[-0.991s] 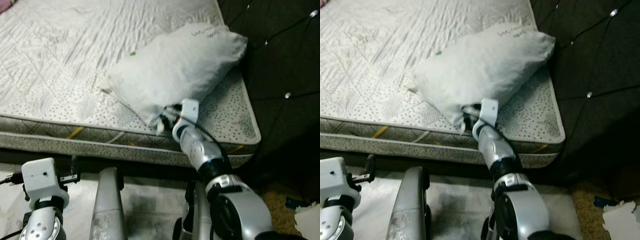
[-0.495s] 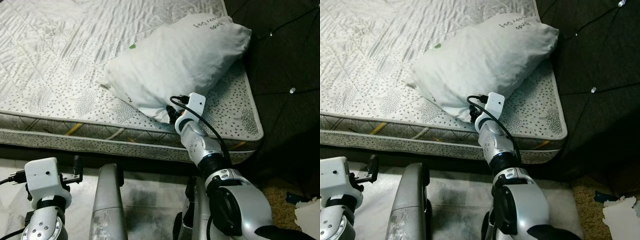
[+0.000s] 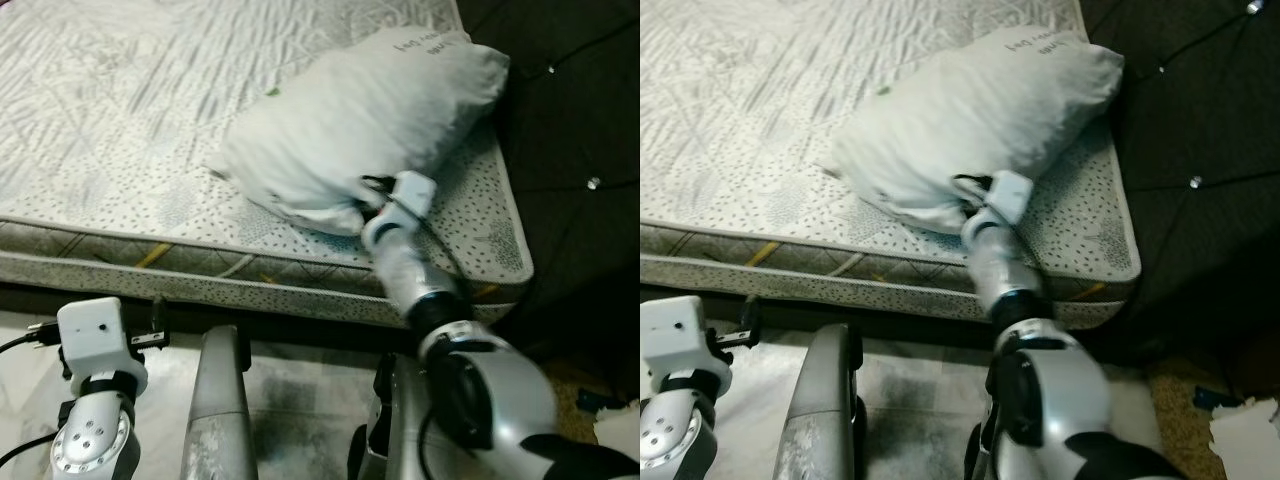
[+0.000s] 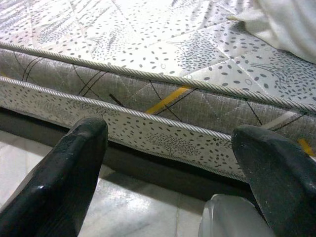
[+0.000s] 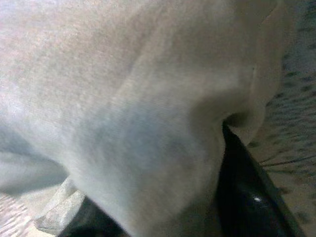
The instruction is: Clean up the room
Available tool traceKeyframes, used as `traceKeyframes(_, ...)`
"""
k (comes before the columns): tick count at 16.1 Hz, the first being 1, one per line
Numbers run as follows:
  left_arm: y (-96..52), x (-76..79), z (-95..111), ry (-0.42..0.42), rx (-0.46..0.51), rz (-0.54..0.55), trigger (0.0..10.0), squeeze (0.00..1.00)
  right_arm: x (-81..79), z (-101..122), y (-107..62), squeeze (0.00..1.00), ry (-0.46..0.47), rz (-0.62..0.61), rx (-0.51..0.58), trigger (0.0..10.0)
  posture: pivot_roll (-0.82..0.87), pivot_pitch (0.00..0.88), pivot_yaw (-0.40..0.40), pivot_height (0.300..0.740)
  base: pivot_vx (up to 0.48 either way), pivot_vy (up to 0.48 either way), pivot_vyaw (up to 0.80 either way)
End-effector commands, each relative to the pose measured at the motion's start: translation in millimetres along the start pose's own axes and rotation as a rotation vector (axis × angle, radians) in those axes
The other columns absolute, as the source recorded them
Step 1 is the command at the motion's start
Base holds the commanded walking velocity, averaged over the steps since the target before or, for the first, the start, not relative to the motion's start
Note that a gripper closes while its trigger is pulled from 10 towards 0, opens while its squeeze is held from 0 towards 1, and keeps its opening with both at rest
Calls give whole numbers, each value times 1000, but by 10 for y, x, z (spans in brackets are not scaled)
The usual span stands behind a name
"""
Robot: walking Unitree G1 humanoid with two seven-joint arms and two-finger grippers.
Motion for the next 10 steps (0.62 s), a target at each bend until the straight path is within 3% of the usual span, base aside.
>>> traceKeyframes(1, 16, -23, -16, 9, -3, 8, 10000, 0, 216, 259, 22, 0, 18, -79, 89, 0, 233, 92, -55, 555, 0, 0, 0)
traceKeyframes(2, 46, -8, -7, 6, 3, 4, 10000, 0, 318, 286, 25, 0, 18, -103, 96, 0, 229, 81, -52, 555, 0, 0, 0)
traceKeyframes(3, 103, 5, -20, 1, 3, -5, 10000, 0, 551, 419, 28, 0, 28, -153, 128, 0, 214, 51, -40, 555, 0, 0, 0)
traceKeyframes(5, 153, 24, -19, 2, 8, -15, 10000, 0, 772, 607, 13, 0, 36, -210, 175, 0, 199, 32, -29, 555, 0, 0, 0)
traceKeyframes(10, 359, 121, 14, -6, 38, -44, 10000, 0, 1743, 1218, -261, 0, 30, -478, 328, 0, 168, 0, -15, 555, 0, 0, 0)
Point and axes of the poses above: a point about 5 cm out from each wrist's last joint towards the gripper, its own y axis pointing out of the wrist towards the gripper, its own z axis along the axis of the wrist's last joint, x = y × z, the point moved 3 cm from there along y, pointing out of the wrist towards the gripper, and after that the axes turned 13 degrees about -y, right-handed, at the moved point
